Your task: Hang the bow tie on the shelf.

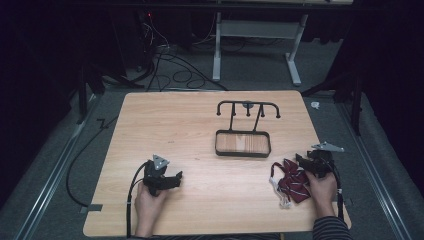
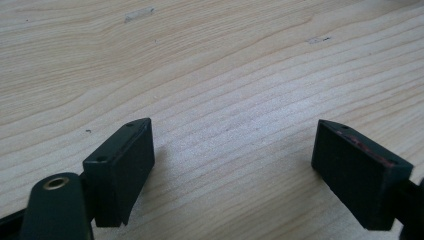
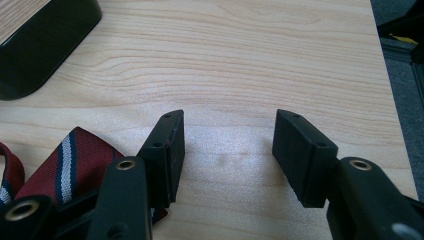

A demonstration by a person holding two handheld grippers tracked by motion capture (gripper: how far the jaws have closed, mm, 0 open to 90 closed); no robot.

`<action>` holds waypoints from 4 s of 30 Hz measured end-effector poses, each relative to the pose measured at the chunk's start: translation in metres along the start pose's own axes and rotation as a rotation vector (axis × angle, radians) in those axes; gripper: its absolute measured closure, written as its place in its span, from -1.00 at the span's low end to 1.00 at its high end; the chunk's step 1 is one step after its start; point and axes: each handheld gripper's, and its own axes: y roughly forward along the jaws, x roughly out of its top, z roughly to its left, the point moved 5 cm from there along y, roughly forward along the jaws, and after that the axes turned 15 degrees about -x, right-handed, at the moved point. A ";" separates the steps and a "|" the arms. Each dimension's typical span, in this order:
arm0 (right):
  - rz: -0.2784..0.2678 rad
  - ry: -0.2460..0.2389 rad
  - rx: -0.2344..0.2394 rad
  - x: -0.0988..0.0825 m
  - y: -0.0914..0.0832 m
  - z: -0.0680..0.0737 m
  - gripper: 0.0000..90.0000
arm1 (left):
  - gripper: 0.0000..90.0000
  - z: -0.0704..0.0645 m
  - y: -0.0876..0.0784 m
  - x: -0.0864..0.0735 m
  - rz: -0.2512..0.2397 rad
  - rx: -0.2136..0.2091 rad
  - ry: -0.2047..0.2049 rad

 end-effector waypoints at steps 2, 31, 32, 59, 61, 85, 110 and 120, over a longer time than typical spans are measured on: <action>0.002 -0.003 -0.003 0.000 0.000 0.000 0.07 | -0.61 0.000 0.000 0.000 0.000 0.000 0.000; 0.005 0.010 -0.007 0.000 0.000 -0.001 0.05 | -0.61 0.000 0.000 0.000 0.001 -0.001 0.000; 0.005 0.009 -0.007 0.000 0.000 -0.001 0.05 | -0.61 0.000 0.000 0.000 0.000 -0.002 -0.001; -0.019 0.089 0.076 0.001 -0.024 -0.012 0.30 | -0.61 0.000 0.000 0.000 0.001 -0.005 -0.001; -0.028 0.092 0.080 0.001 -0.026 -0.011 0.32 | -0.61 0.000 0.000 0.000 0.002 -0.005 0.000; -0.092 0.026 0.225 -0.001 -0.068 0.019 0.47 | -0.61 0.000 0.000 0.000 0.002 -0.005 0.000; -0.025 -0.093 0.289 -0.003 -0.056 0.057 0.62 | -0.61 0.000 0.000 0.000 0.002 -0.005 0.000; -0.013 -0.105 0.275 -0.002 -0.049 0.060 0.65 | -0.61 0.000 0.000 0.000 0.002 -0.005 0.000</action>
